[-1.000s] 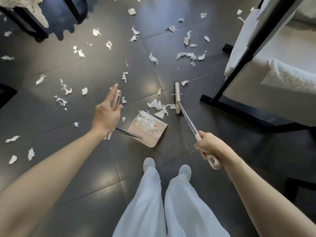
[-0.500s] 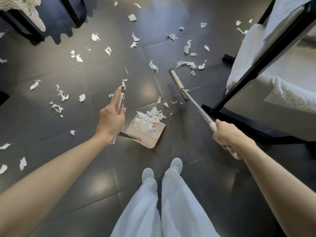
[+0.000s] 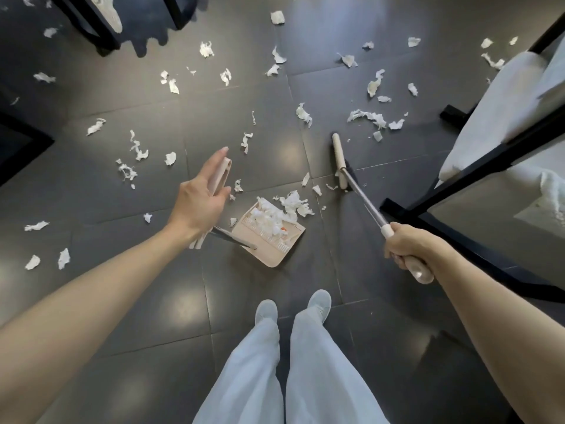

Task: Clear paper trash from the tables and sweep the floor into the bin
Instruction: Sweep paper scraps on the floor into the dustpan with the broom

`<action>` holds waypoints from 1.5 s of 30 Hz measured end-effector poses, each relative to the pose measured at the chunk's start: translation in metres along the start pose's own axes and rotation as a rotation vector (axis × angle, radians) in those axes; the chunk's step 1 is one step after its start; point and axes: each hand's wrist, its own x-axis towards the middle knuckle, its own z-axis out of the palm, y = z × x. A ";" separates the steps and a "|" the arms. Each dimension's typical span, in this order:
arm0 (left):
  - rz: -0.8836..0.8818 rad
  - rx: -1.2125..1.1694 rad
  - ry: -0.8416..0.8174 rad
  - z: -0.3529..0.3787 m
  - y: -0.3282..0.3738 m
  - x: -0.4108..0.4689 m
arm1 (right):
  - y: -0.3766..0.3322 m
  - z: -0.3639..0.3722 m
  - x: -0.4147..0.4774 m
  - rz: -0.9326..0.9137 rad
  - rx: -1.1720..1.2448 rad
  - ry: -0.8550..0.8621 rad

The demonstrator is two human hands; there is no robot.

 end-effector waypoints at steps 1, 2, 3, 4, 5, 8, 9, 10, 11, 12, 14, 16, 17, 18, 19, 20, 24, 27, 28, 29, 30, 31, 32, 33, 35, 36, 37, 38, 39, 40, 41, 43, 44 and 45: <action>0.003 0.000 0.005 0.001 0.000 0.000 | -0.001 0.001 -0.004 0.001 0.004 -0.019; 0.011 0.002 0.012 0.003 0.000 0.001 | -0.001 0.004 -0.011 0.000 -0.009 -0.031; 0.019 0.007 0.016 0.004 0.001 0.002 | -0.001 0.007 -0.019 -0.005 -0.045 -0.044; 0.027 0.014 0.016 0.004 0.001 0.004 | -0.001 0.012 -0.026 -0.018 -0.099 -0.054; 0.034 0.022 0.013 0.004 0.002 0.006 | -0.002 0.017 -0.036 -0.031 -0.160 -0.062; 0.050 0.032 0.009 0.005 0.004 0.014 | -0.007 0.036 -0.063 -0.037 -0.257 -0.116; 0.059 0.037 0.006 0.005 0.004 0.016 | -0.008 0.042 -0.072 -0.040 -0.289 -0.136; 0.065 0.038 0.003 0.004 0.003 0.017 | -0.009 0.048 -0.081 -0.051 -0.328 -0.145; 0.067 0.034 0.000 0.004 0.003 0.018 | -0.010 0.053 -0.090 -0.060 -0.367 -0.151; 0.064 0.029 -0.004 0.003 0.002 0.018 | -0.009 0.057 -0.099 -0.069 -0.390 -0.154; 0.058 0.027 -0.011 0.001 -0.001 0.017 | -0.005 0.062 -0.117 -0.073 -0.365 -0.168; 0.071 0.026 -0.010 0.000 -0.003 0.014 | 0.002 0.063 -0.134 -0.077 -0.308 -0.162; 0.080 0.022 -0.012 -0.001 -0.004 0.012 | 0.007 0.062 -0.143 -0.075 -0.271 -0.153; 0.090 0.015 -0.016 -0.001 -0.005 0.009 | 0.011 0.063 -0.151 -0.067 -0.233 -0.141; 0.100 0.009 -0.026 -0.002 -0.006 0.007 | 0.015 0.065 -0.160 -0.057 -0.206 -0.126; 0.110 0.010 -0.038 -0.002 -0.007 0.004 | 0.019 0.067 -0.167 -0.048 -0.192 -0.109; 0.151 0.055 -0.065 0.002 -0.007 -0.002 | 0.027 0.072 -0.180 -0.024 -0.155 -0.018; 0.175 0.064 -0.101 0.009 -0.004 -0.003 | 0.030 0.064 -0.176 -0.006 -0.110 0.054; 0.177 0.069 -0.111 0.011 -0.002 -0.002 | 0.032 0.059 -0.173 0.002 -0.091 0.077; 0.177 0.072 -0.121 0.014 0.000 -0.001 | 0.035 0.054 -0.170 0.009 -0.071 0.098; 0.175 0.071 -0.130 0.016 0.002 0.000 | 0.037 0.048 -0.166 0.015 -0.057 0.115; 0.173 0.064 -0.139 0.018 0.005 0.002 | 0.039 0.043 -0.162 0.021 -0.045 0.129; 0.174 0.055 -0.146 0.021 0.008 0.003 | 0.041 0.038 -0.157 0.028 -0.039 0.146; 0.177 0.047 -0.153 0.023 0.012 0.004 | 0.043 0.033 -0.151 0.036 -0.035 0.167; 0.179 0.032 -0.164 0.029 0.018 0.007 | 0.044 0.024 -0.134 0.053 -0.041 0.212; 0.177 0.027 -0.167 0.032 0.022 0.008 | 0.042 0.020 -0.124 0.058 -0.049 0.224; 0.174 0.022 -0.168 0.036 0.025 0.009 | 0.041 0.017 -0.113 0.065 -0.049 0.229; 0.171 0.015 -0.169 0.040 0.029 0.011 | 0.038 0.015 -0.101 0.072 -0.047 0.227; 0.171 0.009 -0.173 0.045 0.032 0.013 | 0.035 0.012 -0.090 0.077 -0.051 0.223; 0.174 0.007 -0.176 0.049 0.036 0.015 | 0.033 0.010 -0.079 0.080 -0.065 0.218; 0.179 0.011 -0.175 0.052 0.038 0.017 | 0.029 0.009 -0.071 0.081 -0.085 0.208; 0.183 0.024 -0.165 0.054 0.040 0.023 | 0.023 0.012 -0.062 0.073 -0.119 0.165; 0.182 0.031 -0.156 0.052 0.040 0.025 | 0.020 0.018 -0.060 0.056 -0.134 0.134; 0.177 0.038 -0.145 0.051 0.040 0.027 | 0.018 0.025 -0.059 0.039 -0.141 0.102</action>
